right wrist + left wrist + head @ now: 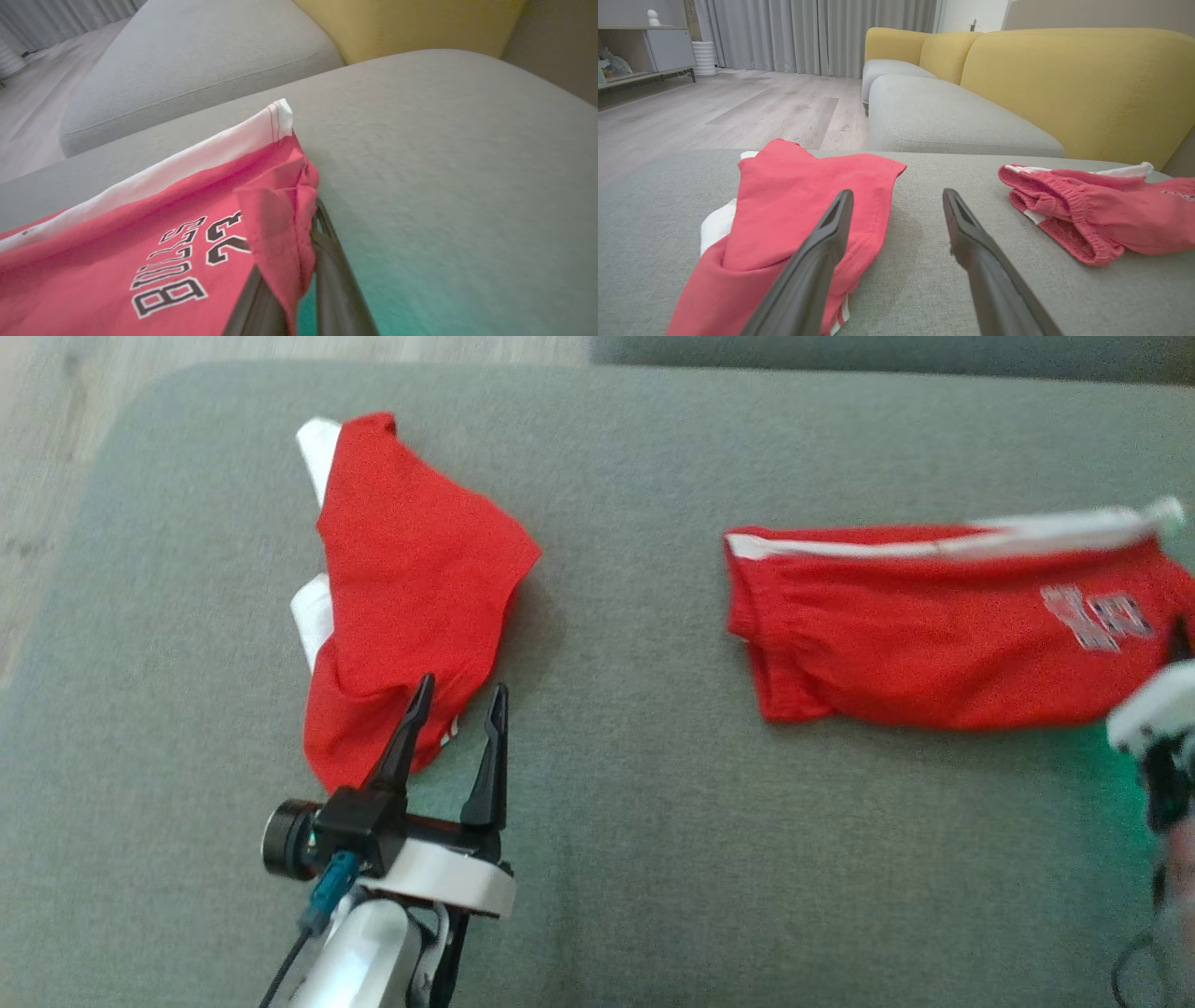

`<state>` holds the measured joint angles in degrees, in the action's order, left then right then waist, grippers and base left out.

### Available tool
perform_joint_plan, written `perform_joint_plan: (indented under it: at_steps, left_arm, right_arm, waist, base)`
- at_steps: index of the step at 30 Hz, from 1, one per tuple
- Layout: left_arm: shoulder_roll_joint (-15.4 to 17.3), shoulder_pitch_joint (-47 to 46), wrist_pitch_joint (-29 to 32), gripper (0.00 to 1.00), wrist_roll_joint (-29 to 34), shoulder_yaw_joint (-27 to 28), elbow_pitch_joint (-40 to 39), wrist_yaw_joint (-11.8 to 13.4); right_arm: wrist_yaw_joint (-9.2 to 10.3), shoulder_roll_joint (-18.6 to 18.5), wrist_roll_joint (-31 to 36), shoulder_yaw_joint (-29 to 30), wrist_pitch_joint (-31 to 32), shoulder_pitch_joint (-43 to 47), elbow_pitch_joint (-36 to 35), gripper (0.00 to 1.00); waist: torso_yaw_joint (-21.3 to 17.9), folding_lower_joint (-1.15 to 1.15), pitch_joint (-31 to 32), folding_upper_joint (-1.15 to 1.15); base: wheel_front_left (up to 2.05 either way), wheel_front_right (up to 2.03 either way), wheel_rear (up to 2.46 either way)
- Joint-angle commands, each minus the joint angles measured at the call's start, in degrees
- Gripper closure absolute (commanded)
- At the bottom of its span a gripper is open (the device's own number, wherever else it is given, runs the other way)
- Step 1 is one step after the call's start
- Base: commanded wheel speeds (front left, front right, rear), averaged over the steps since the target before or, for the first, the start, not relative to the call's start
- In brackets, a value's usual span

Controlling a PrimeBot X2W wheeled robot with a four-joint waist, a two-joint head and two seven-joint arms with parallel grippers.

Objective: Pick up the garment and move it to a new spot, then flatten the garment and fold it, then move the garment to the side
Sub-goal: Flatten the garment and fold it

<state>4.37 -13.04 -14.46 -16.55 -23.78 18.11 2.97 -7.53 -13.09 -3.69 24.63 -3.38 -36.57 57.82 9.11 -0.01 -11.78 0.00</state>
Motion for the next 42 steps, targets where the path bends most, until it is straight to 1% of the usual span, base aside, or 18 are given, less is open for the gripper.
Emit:
perform_joint_plan:
  at_steps: [1, 7, 11, 15, 19, 24, 29, 32, 37, 42]
  left_arm:
    - [0.6, -0.5, -0.5, 0.00, 0.5, 2.5, -1.5, -0.1]
    - [0.7, 1.5, -0.5, 0.00, 0.3, 2.7, -1.2, -0.6]
    - [1.0, 2.0, -0.5, 0.00, 0.4, 2.8, -1.5, -0.7]
    - [1.4, 3.1, -0.5, 0.00, 0.5, 2.8, -1.4, -0.6]
    - [1.6, 3.5, -0.5, 0.00, 0.5, 2.6, -1.2, -0.6]
    - [2.1, 4.9, -0.5, 0.00, 0.1, 2.7, -0.9, -0.2]
    - [2.8, 6.1, 0.0, 0.00, -0.4, 3.0, -1.4, 0.2]
    - [3.3, 6.6, 0.5, 0.00, -0.6, 3.2, -2.1, 0.5]
    - [4.0, 7.1, 1.4, 0.00, -0.8, 3.0, -3.3, 0.7]
    - [4.4, 7.3, 2.2, 0.00, -0.7, 2.8, -4.5, 1.1]
  right_arm:
    - [0.04, -0.9, -0.2, -0.3, -0.7, 1.5, -3.0, 1.00]
    - [0.04, -0.2, -0.4, 5.4, -0.6, 9.4, -9.2, 1.00]
    - [0.04, 1.7, 0.8, 9.6, 0.5, 12.8, -13.3, 1.00]
    - [0.04, 4.6, 1.3, 10.8, 0.6, 14.8, -17.9, 1.00]
    - [0.04, 6.1, 0.9, 9.9, 0.5, 15.3, -19.6, 1.00]
    - [0.04, 7.9, -3.6, 5.0, -1.2, 16.4, -21.7, 1.00]
    - [0.04, 8.8, -10.0, -2.1, -3.3, 18.3, -23.6, 1.00]
    - [0.04, 9.2, -13.3, -6.3, -4.1, 18.6, -24.7, 1.00]
    - [0.04, 9.3, -17.9, -15.3, -5.5, 18.8, -26.8, 1.00]
    - [0.04, 8.4, -20.3, -22.1, -6.1, 18.1, -27.2, 1.00]
  waist:
    - [-1.6, 0.01, 2.0, 0.00]
    - [-2.6, 0.01, 4.4, 0.00]
    - [-2.5, 0.01, 4.9, 0.00]
    - [-2.4, 0.01, 6.1, 0.00]
    - [-2.1, 0.01, 7.1, 0.00]
    - [-1.8, 0.01, 10.3, 0.00]
    - [-1.0, 0.01, 13.1, 0.00]
    - [-0.5, 0.01, 13.7, 0.00]
    - [0.3, 0.01, 14.0, 0.00]
    - [1.7, 0.01, 13.5, 0.00]
  base:
    - [0.00, 0.00, 0.00]
    - [0.00, 0.00, 0.00]
    - [0.00, 0.00, 0.00]
    - [0.00, 0.00, 0.00]
    - [0.00, 0.00, 0.00]
    - [0.00, 0.00, 0.00]
    - [0.00, 0.00, 0.00]
    - [0.00, 0.00, 0.00]
    - [0.00, 0.00, 0.00]
    - [0.00, 0.00, 0.00]
